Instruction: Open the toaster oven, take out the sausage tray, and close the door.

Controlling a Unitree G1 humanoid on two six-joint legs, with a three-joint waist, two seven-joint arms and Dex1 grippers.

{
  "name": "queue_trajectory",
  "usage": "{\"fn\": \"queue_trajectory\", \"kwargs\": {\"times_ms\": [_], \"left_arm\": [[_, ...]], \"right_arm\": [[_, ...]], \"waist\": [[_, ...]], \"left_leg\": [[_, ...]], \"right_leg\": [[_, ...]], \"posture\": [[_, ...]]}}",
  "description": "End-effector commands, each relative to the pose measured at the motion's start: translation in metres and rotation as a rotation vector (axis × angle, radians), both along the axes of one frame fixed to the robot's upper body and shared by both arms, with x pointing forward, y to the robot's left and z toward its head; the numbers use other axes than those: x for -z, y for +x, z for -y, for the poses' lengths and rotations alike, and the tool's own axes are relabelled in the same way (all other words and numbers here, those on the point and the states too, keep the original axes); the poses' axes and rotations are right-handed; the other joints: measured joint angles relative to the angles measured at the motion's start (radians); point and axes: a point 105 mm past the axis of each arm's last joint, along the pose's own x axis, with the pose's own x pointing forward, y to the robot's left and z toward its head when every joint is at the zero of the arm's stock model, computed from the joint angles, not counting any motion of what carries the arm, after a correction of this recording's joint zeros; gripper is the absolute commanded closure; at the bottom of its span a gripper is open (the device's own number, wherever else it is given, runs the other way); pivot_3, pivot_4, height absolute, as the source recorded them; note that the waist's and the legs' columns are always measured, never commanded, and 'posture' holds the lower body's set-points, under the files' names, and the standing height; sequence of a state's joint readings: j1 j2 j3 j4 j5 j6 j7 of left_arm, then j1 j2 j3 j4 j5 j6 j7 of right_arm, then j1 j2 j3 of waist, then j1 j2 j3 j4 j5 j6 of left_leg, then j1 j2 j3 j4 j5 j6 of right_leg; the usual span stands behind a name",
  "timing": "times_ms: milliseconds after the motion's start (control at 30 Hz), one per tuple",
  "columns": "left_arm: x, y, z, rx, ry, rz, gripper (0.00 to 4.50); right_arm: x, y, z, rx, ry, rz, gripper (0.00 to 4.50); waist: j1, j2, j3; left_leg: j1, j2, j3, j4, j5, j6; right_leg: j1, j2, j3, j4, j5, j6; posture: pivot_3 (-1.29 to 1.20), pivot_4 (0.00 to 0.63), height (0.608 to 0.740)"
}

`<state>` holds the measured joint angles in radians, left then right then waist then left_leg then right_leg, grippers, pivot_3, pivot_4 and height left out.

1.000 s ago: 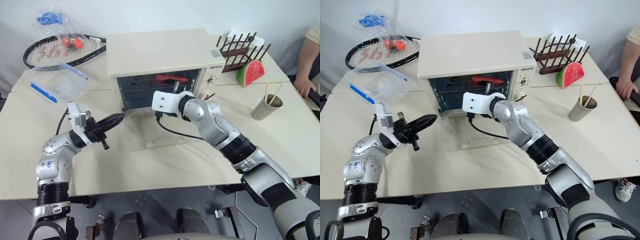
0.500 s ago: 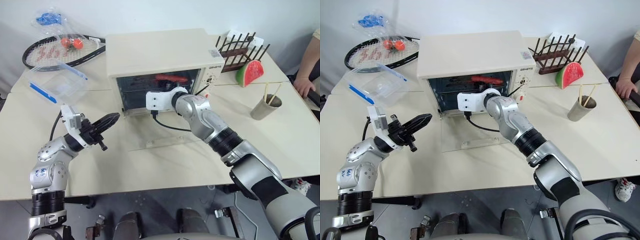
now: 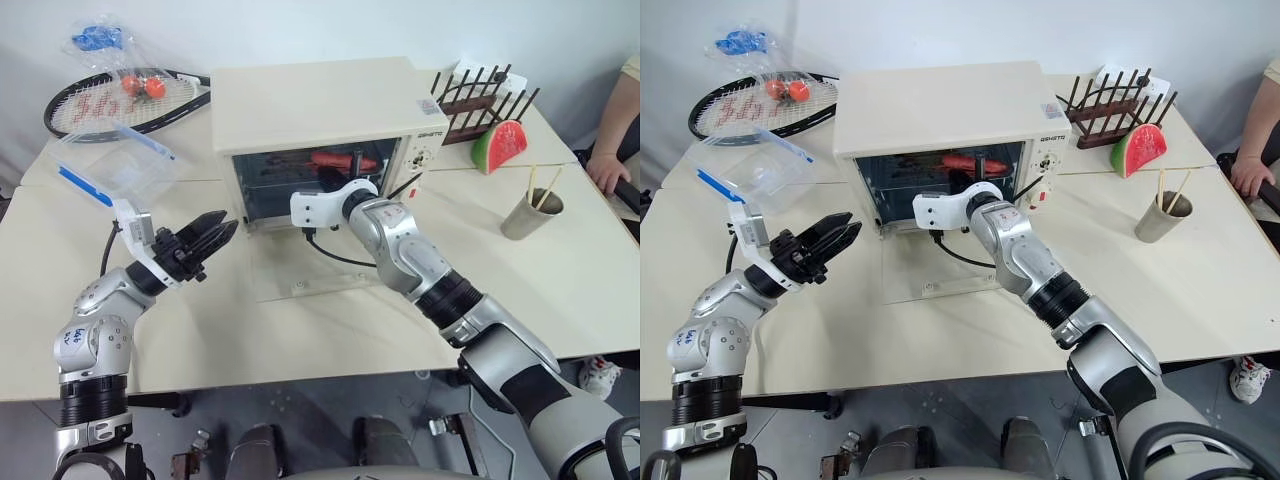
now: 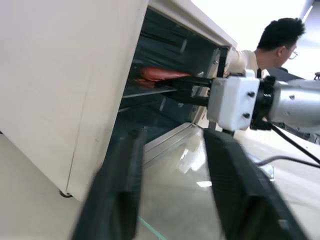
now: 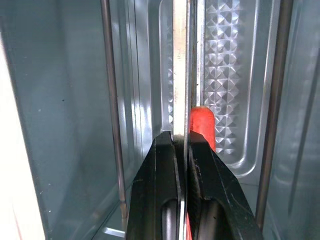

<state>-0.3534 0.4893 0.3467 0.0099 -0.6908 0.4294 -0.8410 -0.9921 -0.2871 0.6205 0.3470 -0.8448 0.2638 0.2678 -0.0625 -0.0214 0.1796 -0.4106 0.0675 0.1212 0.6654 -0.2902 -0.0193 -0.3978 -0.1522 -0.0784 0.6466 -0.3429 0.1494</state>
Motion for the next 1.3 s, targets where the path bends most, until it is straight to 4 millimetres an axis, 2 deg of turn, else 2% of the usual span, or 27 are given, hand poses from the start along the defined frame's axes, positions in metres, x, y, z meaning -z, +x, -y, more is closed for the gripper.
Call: {"fn": "queue_trajectory", "kwargs": {"times_ms": [33, 167, 200, 633, 1000, 1133, 1300], "left_arm": [[-0.016, -0.004, -0.003, 0.023, -0.007, 0.036, 1.31], [-0.017, -0.003, -0.004, 0.033, -0.01, 0.017, 0.12], [-0.016, -0.003, -0.004, 0.031, -0.012, 0.009, 0.02], [-0.001, -0.004, -0.005, 0.078, -0.032, -0.183, 0.02], [0.006, -0.008, 0.005, 0.175, -0.096, -0.39, 0.02], [0.008, -0.003, 0.008, 0.174, -0.101, -0.421, 0.02], [0.009, 0.003, 0.012, 0.177, -0.111, -0.449, 0.02]], "right_arm": [[-0.003, -0.012, -0.006, -0.048, 0.008, 0.047, 4.5], [-0.008, -0.022, -0.006, -0.064, 0.026, 0.083, 4.5], [-0.008, -0.025, -0.005, -0.068, 0.025, 0.088, 4.5], [0.011, -0.066, 0.01, -0.121, -0.004, 0.097, 4.5], [0.02, -0.093, 0.026, -0.15, -0.039, 0.081, 4.5], [0.019, -0.092, 0.031, -0.136, -0.04, 0.073, 4.5], [0.015, -0.087, 0.026, -0.147, -0.043, 0.115, 4.5]], "waist": [[0.0, 0.0, 0.0], [0.001, 0.0, 0.0], [0.0, 0.0, 0.0], [0.006, 0.0, 0.0], [0.011, 0.0, 0.0], [0.012, 0.0, 0.0], [0.013, 0.0, 0.0]], "left_leg": [[0.0, 0.0, 0.0, 0.0, 0.0, 0.0], [0.0, 0.0, 0.0, 0.0, 0.0, 0.0], [0.0, 0.0, 0.0, 0.0, 0.0, 0.0], [0.001, 0.0, 0.001, -0.001, 0.0, 0.0], [0.001, 0.0, 0.001, 0.0, 0.0, 0.0], [0.001, 0.0, 0.001, 0.0, 0.0, 0.0], [0.002, 0.0, 0.001, 0.0, 0.0, 0.0]], "right_leg": [[0.0, 0.0, 0.0, 0.0, 0.0, 0.0], [0.0, 0.0, 0.0, 0.0, 0.0, 0.0], [0.0, 0.0, 0.0, 0.0, 0.0, 0.0], [0.0, 0.0, 0.0, -0.002, 0.0, 0.0], [0.002, 0.0, 0.0, -0.003, 0.0, 0.0], [0.002, 0.0, 0.0, -0.003, 0.0, 0.0], [0.003, 0.0, 0.0, -0.004, 0.0, 0.0]], "posture": [[0.0, 0.15, 0.74], [0.0, 0.15, 0.74], [0.0, 0.15, 0.74], [0.0, 0.15, 0.74], [0.0, 0.15, 0.74], [0.0, 0.15, 0.74], [0.0, 0.15, 0.74]]}}
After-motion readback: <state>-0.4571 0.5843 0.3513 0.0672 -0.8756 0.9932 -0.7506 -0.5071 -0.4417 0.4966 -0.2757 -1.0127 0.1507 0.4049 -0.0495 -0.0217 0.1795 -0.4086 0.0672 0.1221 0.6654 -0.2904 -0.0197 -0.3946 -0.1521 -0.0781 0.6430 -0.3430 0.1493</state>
